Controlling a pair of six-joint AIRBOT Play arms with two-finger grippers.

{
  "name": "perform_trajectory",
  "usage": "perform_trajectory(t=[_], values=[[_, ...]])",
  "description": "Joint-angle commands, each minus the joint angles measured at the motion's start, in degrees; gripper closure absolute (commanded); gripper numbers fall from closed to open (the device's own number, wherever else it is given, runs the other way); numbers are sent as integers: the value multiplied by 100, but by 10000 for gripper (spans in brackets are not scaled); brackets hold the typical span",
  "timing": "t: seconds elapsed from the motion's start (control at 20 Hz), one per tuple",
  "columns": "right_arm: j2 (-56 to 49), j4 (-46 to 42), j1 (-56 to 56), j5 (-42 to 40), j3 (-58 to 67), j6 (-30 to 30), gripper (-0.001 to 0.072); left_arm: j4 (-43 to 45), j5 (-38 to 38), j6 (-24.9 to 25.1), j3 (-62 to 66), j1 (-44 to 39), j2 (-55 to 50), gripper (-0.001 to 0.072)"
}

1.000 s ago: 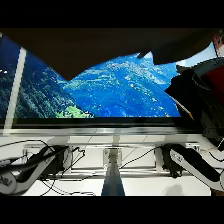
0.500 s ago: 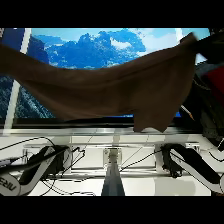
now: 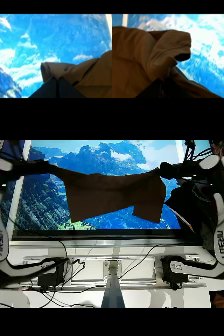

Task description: Fold the clothes and pants, and hang the long-sleeved shirts on hangers.

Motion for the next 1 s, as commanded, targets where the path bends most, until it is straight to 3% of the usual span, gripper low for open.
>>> perform_trajectory(t=[0.0,0.05,0.1,0.15,0.2,0.25,0.35,0.45,0.55,0.65,0.95], values=[[-472,61,-2,-1482,-131,155,265,-33,1648,98,-59,-522,-525,683],[-468,-105,-7,-1650,-127,157,36,-35,1816,98,-59,-566,-522,681],[-468,-389,-9,-1620,-68,160,39,-33,1784,98,-57,-577,-496,658],[-468,-717,-20,-1443,11,175,42,-33,1617,98,-57,-575,-466,424],[-468,-1040,-74,-1156,98,175,45,-31,1296,96,-59,-544,-417,76],[-468,-1292,-164,-713,190,175,69,-26,920,52,-59,-514,-352,6],[-468,-1550,-428,140,271,175,163,-26,-22,52,-59,-385,-201,6],[-503,-1720,-728,955,271,175,163,-26,-822,-68,-59,-201,-83,12],[-627,-1764,-949,1506,271,166,157,-24,-1419,-553,-59,24,-59,12],[-822,-1897,-1016,1589,271,162,157,-7,-1849,-964,-61,284,-63,11],[-1458,-1871,-999,1390,271,149,160,-11,-2643,-1537,-472,833,-9,12]])
